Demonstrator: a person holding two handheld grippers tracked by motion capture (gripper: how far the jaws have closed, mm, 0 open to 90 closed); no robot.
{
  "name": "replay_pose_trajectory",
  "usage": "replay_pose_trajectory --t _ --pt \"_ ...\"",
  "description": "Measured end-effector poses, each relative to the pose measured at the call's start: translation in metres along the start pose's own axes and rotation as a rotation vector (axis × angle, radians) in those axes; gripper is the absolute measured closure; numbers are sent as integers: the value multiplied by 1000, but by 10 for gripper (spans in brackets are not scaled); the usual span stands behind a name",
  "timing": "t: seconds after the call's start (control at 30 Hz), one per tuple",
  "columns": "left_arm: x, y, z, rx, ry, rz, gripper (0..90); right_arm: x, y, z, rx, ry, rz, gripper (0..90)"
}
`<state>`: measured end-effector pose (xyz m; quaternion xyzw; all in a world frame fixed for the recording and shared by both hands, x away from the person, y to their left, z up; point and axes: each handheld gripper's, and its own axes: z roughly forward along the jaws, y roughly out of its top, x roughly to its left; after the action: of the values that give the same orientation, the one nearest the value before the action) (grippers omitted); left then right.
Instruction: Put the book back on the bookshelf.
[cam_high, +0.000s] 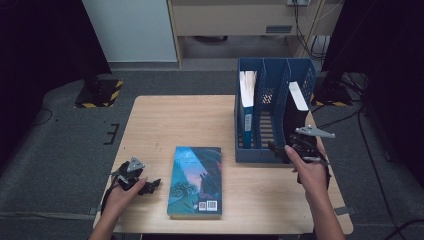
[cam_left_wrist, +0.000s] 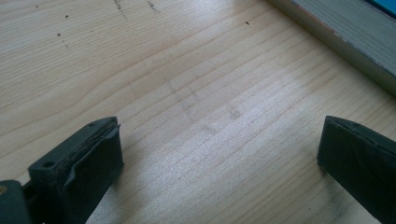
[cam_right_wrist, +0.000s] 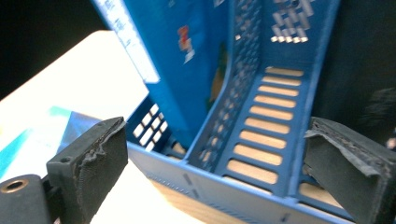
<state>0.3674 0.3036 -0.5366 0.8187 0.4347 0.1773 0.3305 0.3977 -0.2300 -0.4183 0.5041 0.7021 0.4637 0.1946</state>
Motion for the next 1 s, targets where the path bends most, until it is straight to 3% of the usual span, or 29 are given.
replay_pose_trajectory --t 0.03,0.23,0.43,0.53,0.73,0.87,1.0 --pt "0 0 0 0 0 0 0 0 0 0 0 0 0 69" --pt "0 1 1 0 2 -3 0 33 -9 11 46 63 -89 108" --pt "-2 1 0 -2 10 -16 0 56 -17 18 67 87 -122 137" --pt "-1 2 -2 -1 -8 -20 42 74 -27 26 97 128 -147 140" --pt "-3 5 -14 -67 -44 -50 60 98 -40 43 134 188 -187 139" --pt "-16 10 -24 -112 -73 -41 85 117 -52 57 173 241 -216 149" --pt "-25 13 -27 -124 -104 -33 91 126 -61 65 195 290 -187 156"
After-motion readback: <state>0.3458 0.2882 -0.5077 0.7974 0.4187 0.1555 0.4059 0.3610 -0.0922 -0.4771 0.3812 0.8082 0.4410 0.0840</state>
